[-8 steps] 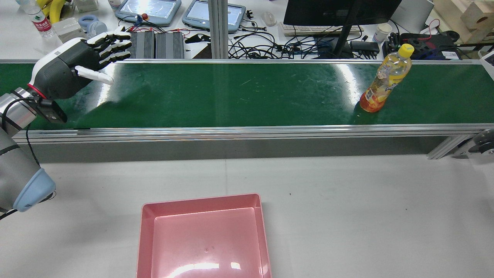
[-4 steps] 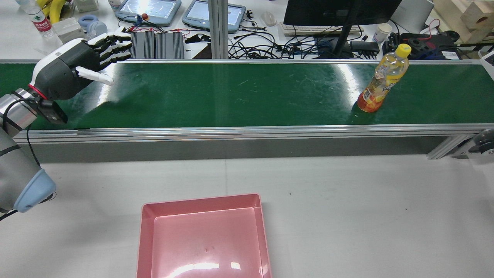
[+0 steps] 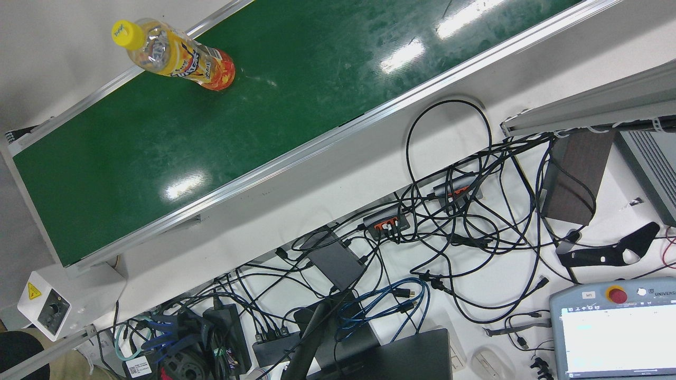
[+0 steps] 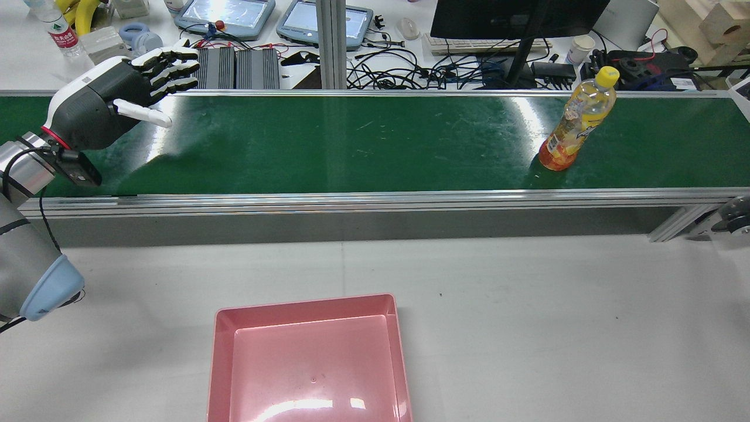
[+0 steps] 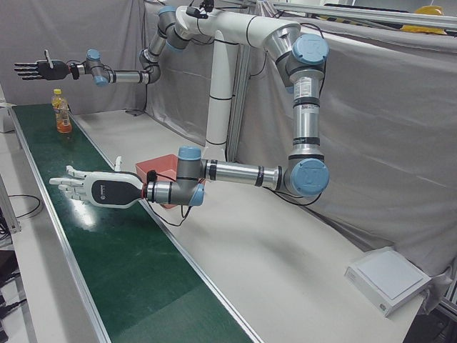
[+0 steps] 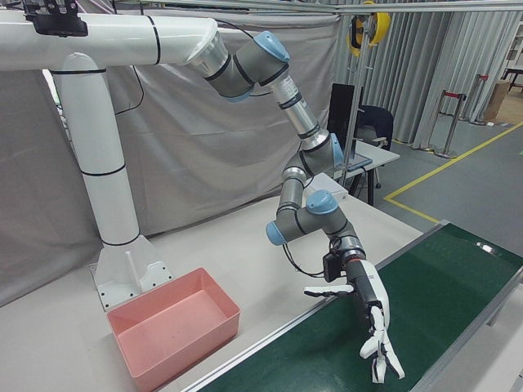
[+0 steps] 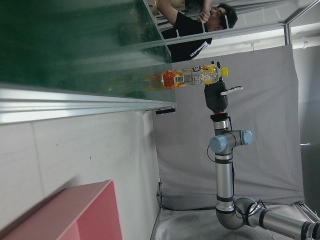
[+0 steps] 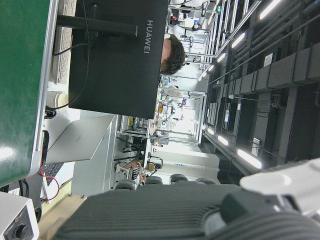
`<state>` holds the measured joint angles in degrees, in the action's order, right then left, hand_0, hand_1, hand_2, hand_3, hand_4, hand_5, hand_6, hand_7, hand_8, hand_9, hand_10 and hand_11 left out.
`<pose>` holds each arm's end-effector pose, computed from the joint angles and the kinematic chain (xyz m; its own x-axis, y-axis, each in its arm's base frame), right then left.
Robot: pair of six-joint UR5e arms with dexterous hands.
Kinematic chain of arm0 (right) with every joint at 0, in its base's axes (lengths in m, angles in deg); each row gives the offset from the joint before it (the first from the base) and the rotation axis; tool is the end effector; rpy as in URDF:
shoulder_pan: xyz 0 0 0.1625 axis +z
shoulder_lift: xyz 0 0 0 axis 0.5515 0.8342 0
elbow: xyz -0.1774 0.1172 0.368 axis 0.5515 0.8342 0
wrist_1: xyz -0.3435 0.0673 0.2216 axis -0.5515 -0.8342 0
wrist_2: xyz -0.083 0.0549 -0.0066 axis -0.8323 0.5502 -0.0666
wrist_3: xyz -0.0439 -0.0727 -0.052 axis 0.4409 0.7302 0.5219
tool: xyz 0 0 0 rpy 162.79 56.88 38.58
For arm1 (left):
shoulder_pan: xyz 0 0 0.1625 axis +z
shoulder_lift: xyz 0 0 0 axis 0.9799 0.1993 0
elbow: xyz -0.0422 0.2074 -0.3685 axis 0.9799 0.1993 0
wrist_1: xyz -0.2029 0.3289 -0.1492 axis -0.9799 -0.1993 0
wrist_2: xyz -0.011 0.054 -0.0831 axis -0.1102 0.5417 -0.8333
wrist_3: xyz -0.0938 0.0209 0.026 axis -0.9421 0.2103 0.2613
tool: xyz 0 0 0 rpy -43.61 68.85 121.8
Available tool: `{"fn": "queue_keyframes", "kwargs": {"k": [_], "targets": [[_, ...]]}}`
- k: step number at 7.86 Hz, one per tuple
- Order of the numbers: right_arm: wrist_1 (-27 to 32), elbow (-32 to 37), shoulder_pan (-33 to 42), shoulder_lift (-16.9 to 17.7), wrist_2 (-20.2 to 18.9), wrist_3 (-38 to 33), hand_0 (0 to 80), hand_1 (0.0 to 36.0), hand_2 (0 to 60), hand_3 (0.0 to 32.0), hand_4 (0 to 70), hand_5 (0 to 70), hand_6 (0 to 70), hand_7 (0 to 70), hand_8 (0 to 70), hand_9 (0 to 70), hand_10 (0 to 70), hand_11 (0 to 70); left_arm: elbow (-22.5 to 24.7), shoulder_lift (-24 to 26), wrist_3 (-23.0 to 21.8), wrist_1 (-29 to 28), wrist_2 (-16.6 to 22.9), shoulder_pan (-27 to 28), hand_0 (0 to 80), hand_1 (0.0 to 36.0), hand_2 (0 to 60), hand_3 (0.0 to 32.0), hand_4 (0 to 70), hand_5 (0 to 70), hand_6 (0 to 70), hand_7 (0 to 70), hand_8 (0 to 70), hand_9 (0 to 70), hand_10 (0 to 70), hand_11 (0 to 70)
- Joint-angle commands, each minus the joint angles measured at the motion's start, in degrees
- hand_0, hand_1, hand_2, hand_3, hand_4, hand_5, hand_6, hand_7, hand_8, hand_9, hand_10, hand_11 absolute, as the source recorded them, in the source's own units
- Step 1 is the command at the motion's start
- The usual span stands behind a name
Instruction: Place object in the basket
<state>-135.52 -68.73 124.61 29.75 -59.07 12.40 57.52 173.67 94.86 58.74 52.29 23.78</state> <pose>0.1419 -0.4849 0.6605 -0.9947 -0.0043 0.1032 -0.1028 -0.0481 -0.9935 0.2504 -0.6133 0.4095 -0.9235 -0.2969 -0.2428 0.0705 0.4909 -0.8684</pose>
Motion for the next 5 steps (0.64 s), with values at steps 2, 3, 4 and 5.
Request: {"fn": "queue_keyframes", "kwargs": {"k": [2,3,4,5], "targets": [[0.0,0.0,0.0,0.0,0.0,-0.1,0.0,0.0,0.0,0.0,0.0,0.0,0.0,0.0,0.0,0.0,0.0,0.0,0.1,0.0,-0.1,0.0,0.0,-0.1,54.9,15.7,0.0,3.4,12.9,25.8,1.4,1.2,10.5,10.9,9.0,14.7],[0.0,0.0,0.0,0.0,0.0,0.0,0.0,0.0,0.0,0.0,0.0,0.0,0.0,0.0,0.0,0.0,0.0,0.0,0.0,0.0,0.0,0.0,0.0,0.0,55.0,15.8,0.0,3.6,12.9,25.7,1.6,1.5,10.7,11.1,9.2,15.0],[0.0,0.0,0.0,0.0,0.0,0.0,0.0,0.0,0.0,0.0,0.0,0.0,0.0,0.0,0.0,0.0,0.0,0.0,0.1,0.0,-0.1,0.0,0.0,-0.1,54.5,15.5,0.0,3.4,12.8,25.8,1.5,1.3,11.0,11.5,9.0,14.7],[0.0,0.0,0.0,0.0,0.0,0.0,0.0,0.0,0.0,0.0,0.0,0.0,0.0,0.0,0.0,0.0,0.0,0.0,0.1,0.0,-0.4,0.0,0.0,0.0,54.9,15.7,0.0,3.6,13.0,25.9,1.6,1.3,10.9,11.4,9.0,14.7]]}}
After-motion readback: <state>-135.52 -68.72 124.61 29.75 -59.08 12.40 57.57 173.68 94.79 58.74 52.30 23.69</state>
